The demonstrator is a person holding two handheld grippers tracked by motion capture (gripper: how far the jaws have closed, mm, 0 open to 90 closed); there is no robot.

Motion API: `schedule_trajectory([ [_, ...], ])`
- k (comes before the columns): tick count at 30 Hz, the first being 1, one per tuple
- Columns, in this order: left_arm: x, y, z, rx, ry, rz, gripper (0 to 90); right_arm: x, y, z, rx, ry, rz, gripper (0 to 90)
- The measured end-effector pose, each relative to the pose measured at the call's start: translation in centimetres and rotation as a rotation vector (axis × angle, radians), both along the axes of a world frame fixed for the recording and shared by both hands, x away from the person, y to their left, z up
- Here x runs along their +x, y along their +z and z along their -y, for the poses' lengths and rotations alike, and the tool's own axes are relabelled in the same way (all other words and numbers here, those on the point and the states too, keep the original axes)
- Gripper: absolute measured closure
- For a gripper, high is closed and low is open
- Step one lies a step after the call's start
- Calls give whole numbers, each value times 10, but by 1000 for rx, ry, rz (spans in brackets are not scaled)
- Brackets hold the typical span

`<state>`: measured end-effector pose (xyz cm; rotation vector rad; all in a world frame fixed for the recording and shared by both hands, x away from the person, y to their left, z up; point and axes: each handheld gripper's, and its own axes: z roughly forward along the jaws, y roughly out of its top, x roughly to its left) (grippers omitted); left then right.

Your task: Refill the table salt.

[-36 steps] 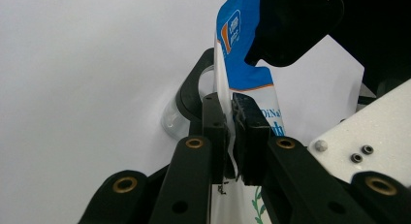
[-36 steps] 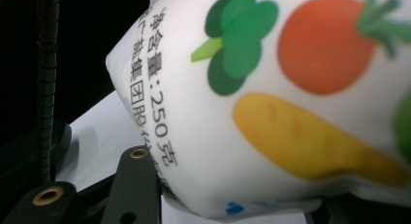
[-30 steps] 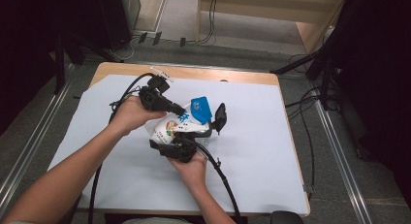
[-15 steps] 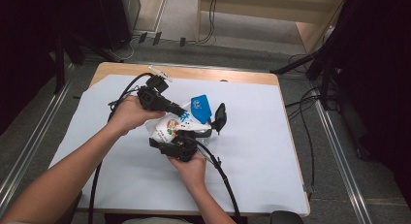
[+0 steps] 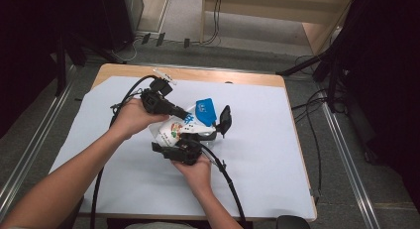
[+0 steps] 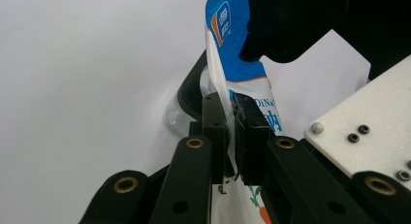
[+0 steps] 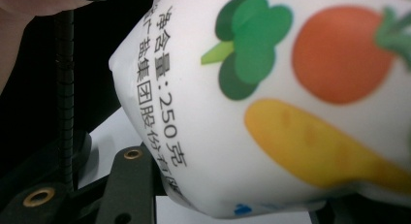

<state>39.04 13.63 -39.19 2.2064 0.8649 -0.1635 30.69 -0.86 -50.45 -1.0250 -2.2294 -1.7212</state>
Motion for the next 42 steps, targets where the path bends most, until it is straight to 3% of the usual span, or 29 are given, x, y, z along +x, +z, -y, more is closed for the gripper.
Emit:
schedule_trajectory([
  [5, 0, 0, 0, -5, -4, -2, 851, 1, 0, 1, 3, -12, -17, 591],
  [15, -1, -2, -5, -25, -10, -3, 833, 0, 1, 0, 43, 2, -44, 600],
  [21, 0, -2, -3, -13, -5, 9, 854, 1, 2, 2, 53, 7, -45, 598],
  [27, 0, -3, -1, -9, 5, 11, 866, 1, 4, 1, 6, 18, -7, 561],
  [31, 0, -3, 0, -7, 11, 9, 865, 1, 3, 2, -8, 14, -2, 583],
  [42, 1, -3, -1, -20, 3, 6, 854, 1, 4, 3, 23, 9, -25, 607],
])
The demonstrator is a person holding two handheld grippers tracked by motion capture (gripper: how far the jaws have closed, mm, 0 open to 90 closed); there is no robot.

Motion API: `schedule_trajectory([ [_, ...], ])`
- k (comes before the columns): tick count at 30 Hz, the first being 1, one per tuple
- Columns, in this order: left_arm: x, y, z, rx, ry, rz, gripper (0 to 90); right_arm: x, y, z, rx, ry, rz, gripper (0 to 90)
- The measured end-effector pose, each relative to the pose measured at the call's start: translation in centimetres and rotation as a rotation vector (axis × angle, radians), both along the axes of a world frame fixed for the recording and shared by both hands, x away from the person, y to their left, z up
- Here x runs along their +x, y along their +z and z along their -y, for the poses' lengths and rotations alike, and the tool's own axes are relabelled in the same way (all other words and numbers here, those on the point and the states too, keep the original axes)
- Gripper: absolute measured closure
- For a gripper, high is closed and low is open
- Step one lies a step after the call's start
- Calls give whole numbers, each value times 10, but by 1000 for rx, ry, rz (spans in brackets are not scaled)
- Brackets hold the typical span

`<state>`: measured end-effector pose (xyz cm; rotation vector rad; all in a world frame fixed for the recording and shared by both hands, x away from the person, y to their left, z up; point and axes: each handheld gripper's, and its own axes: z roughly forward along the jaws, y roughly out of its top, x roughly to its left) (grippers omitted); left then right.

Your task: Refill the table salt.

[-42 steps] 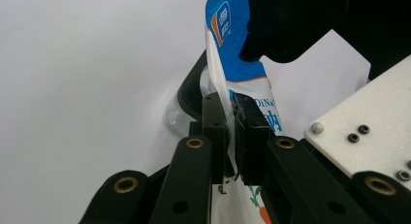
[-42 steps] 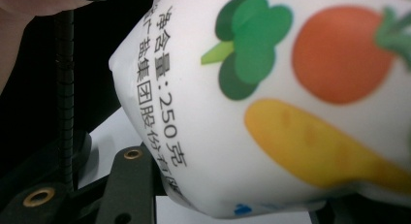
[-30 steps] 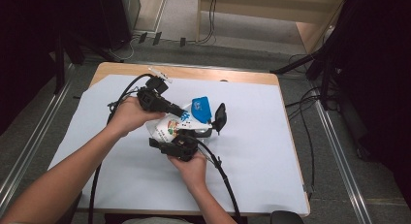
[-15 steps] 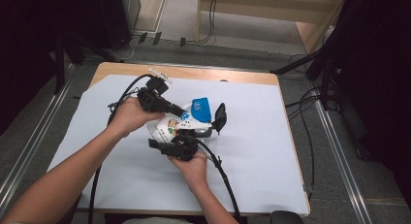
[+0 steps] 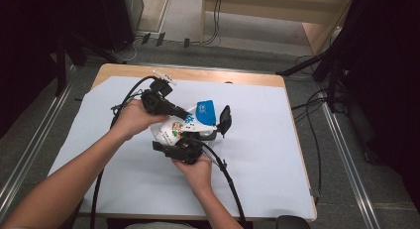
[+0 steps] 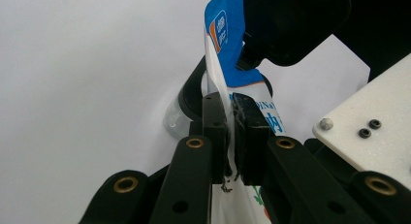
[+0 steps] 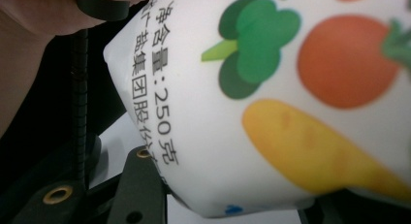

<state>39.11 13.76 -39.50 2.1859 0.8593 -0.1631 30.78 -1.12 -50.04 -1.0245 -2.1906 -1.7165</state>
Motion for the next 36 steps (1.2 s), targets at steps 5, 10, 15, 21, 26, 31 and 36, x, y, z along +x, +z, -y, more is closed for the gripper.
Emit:
schedule_trajectory([
  [5, -1, 1, -1, -1, -4, -3, 843, -1, 0, 0, 4, -2, 7, 609],
  [10, -1, -1, -4, -16, -13, -13, 813, -1, 0, 2, 21, -5, -3, 612],
  [15, -2, -1, -2, -10, -8, -13, 848, 0, 0, 3, 20, -4, -10, 611],
  [21, -2, 0, 0, 7, -1, -5, 864, 0, 1, 3, 30, 0, -6, 582],
  [26, -2, 0, 1, 9, 3, -4, 865, 0, 1, 2, 18, -6, -4, 568],
  [31, -2, 0, 1, 7, 3, -2, 861, 0, 1, 3, 16, -16, -4, 599],
  [36, -3, 0, 0, 6, 1, 2, 862, 0, 1, 2, 15, -15, -8, 600],
])
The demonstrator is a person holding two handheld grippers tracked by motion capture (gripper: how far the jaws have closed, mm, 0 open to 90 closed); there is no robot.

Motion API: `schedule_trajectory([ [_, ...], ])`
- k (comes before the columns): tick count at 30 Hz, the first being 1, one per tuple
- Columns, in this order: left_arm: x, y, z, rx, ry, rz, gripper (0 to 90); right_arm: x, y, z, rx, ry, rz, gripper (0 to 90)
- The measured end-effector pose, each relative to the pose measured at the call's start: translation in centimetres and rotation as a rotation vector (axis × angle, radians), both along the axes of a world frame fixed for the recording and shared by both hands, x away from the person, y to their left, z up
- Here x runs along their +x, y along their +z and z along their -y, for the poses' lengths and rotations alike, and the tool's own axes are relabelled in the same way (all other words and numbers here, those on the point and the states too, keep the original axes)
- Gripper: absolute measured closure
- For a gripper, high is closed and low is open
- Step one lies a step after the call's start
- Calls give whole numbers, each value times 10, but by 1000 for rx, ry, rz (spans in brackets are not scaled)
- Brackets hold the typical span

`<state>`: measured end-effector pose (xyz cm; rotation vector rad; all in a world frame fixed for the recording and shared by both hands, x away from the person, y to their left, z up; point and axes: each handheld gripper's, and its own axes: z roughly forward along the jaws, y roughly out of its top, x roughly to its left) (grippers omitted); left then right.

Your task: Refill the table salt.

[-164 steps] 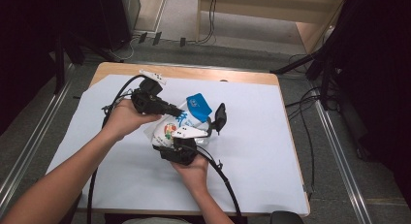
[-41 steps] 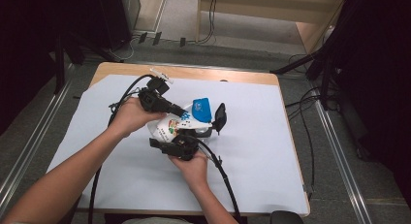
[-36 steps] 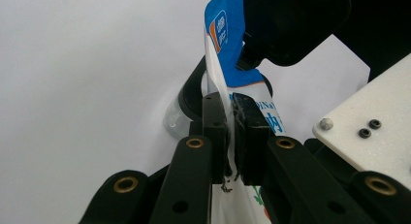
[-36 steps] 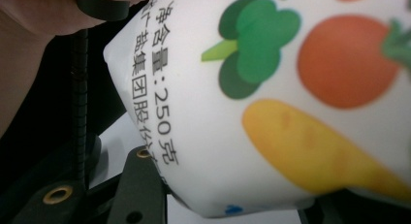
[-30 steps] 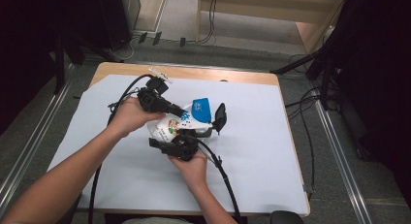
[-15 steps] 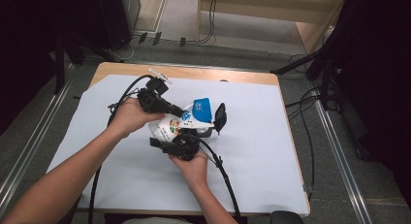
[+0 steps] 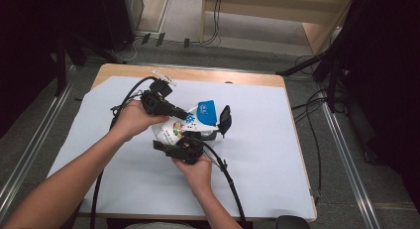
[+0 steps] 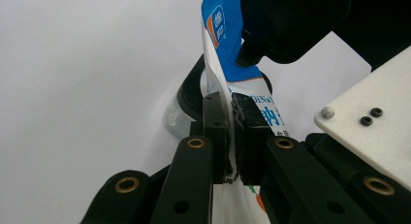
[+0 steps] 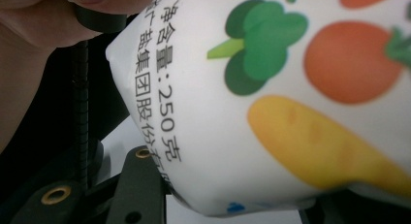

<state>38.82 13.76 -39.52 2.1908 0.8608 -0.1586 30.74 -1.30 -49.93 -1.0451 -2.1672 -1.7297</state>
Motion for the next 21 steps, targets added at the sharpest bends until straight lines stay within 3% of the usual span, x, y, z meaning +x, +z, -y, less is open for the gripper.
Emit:
schedule_trajectory([
  [8, 0, 1, -1, 8, -6, 7, 861, 0, 1, 0, 12, -1, -3, 608],
  [21, -2, 1, -2, -15, 1, 9, 858, -1, 2, -1, 5, 6, -2, 611],
])
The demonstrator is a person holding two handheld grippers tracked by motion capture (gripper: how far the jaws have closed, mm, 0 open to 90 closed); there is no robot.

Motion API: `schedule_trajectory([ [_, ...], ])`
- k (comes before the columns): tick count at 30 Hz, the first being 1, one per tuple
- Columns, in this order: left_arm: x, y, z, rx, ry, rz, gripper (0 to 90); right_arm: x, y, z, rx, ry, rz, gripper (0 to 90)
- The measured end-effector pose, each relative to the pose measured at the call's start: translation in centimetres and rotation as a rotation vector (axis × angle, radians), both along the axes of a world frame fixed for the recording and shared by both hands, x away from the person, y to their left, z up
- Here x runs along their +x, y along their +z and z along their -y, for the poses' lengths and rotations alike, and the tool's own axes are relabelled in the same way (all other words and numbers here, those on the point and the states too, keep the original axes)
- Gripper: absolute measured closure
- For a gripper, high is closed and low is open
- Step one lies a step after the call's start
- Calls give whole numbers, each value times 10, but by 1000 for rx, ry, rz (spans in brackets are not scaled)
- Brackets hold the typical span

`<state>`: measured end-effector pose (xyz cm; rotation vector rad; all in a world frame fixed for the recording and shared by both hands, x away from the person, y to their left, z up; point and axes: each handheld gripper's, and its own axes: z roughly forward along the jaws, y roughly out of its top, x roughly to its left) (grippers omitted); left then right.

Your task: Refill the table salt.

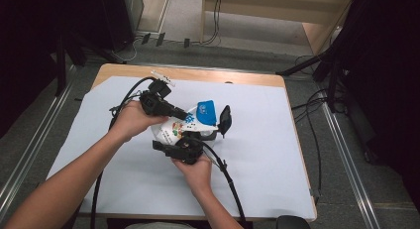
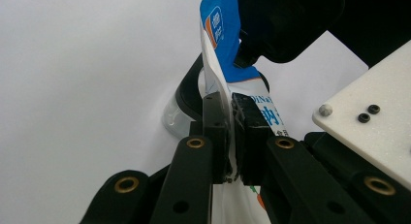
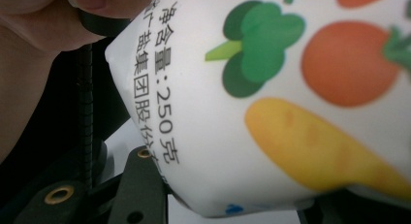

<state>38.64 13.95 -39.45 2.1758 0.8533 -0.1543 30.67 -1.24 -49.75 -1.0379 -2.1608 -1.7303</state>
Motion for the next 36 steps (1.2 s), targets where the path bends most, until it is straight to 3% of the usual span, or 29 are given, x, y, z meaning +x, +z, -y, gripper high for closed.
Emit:
schedule_trajectory([
  [20, 1, 1, -2, -15, -1, -10, 846, 1, 2, 1, 40, 3, -18, 614],
  [36, 1, 5, -4, -13, 11, -3, 853, 2, 6, -1, 36, 14, -16, 612],
])
